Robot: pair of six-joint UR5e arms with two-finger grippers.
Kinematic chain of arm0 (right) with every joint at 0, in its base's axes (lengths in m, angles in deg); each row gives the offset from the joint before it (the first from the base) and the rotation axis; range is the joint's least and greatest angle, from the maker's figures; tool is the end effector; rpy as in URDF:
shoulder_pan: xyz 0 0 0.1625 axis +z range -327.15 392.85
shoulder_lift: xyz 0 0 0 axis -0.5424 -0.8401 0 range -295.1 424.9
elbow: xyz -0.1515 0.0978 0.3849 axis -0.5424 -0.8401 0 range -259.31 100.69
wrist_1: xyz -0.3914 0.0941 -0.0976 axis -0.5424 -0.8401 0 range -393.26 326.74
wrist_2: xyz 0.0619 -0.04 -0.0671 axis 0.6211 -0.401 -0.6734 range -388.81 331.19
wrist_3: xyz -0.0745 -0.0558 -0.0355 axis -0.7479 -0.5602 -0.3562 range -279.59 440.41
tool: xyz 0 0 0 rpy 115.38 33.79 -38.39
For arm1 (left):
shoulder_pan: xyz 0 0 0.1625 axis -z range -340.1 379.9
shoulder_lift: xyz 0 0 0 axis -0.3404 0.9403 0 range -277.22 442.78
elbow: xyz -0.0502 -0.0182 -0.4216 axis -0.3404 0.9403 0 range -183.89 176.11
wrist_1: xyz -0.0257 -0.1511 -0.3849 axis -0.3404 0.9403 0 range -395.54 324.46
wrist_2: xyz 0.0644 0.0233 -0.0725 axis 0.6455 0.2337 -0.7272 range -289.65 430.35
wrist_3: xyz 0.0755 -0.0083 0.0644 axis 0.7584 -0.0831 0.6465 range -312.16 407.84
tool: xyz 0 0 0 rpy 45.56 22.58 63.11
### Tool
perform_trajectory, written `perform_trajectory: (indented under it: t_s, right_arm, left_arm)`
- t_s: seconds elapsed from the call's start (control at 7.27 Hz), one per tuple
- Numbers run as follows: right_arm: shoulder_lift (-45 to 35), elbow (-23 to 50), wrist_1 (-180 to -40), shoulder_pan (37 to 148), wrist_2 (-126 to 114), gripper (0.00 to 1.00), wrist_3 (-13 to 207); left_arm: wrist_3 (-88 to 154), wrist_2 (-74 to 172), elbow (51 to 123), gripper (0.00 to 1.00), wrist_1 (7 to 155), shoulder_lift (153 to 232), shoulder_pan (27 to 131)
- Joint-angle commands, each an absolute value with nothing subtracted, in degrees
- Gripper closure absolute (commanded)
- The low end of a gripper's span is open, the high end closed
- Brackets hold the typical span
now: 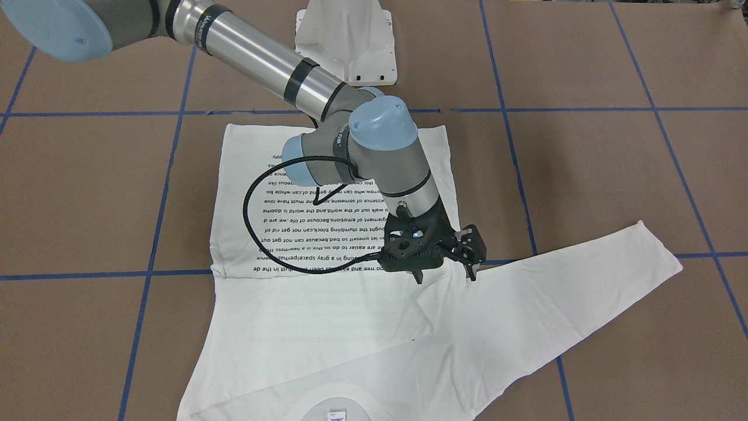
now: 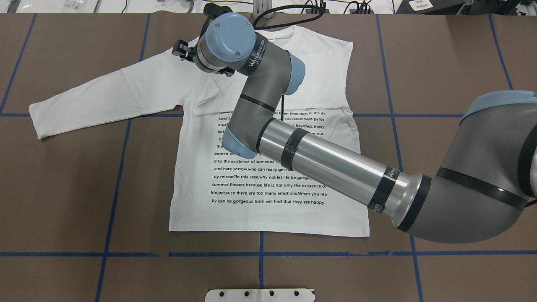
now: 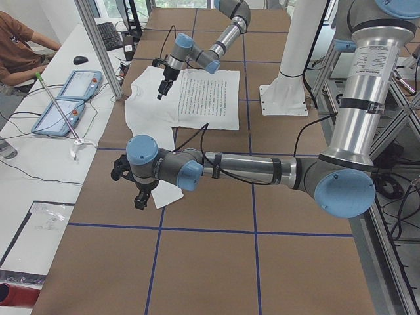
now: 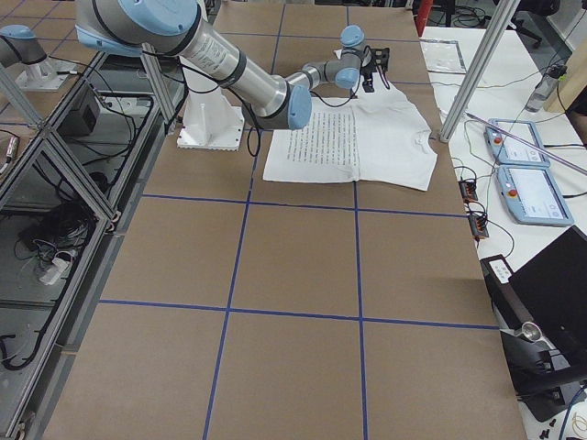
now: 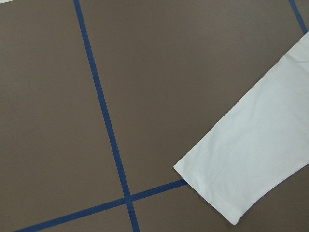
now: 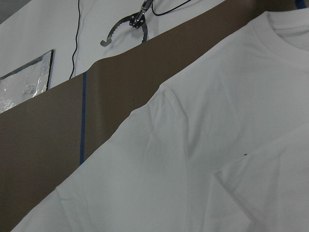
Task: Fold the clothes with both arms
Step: 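Lay the sleeve over the shirt's upper body with the right gripper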
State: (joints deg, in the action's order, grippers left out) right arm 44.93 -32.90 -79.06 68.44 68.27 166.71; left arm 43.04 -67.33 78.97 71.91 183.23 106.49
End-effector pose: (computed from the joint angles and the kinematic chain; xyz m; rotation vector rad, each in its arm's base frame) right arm -0.6427 -0.6088 0.0717 0.3154 -1.2052 0.4074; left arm -0.0248 -0.5882 0.5852 0.2813 0.8448 0.1282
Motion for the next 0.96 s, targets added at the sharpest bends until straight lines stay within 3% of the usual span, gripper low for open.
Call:
perform_trajectory:
  t_s: [0.0, 0.41, 0.69, 0.83]
  right_arm:
    - [39.78, -27.12, -85.52, 68.18, 68.23, 0.02, 168.13]
    - [39.23, -24.66, -102.09, 72.55, 74.86, 0.01, 160.34]
    - [35.74, -15.29, -118.53, 78.17, 82.34, 0.01, 148.41]
    - [29.89, -9.49, -119.73, 81.51, 86.64, 0.0, 145.22]
  left_arm:
    - [35.38, -65.71, 74.45, 0.0, 80.95, 183.77, 104.81]
    - [17.51, -61.61, 71.43, 0.0, 93.1, 183.51, 96.66]
    - [4.04, -54.05, 71.43, 0.0, 100.23, 182.37, 90.07]
    - [-0.54, -50.97, 71.43, 0.0, 100.77, 182.1, 87.17]
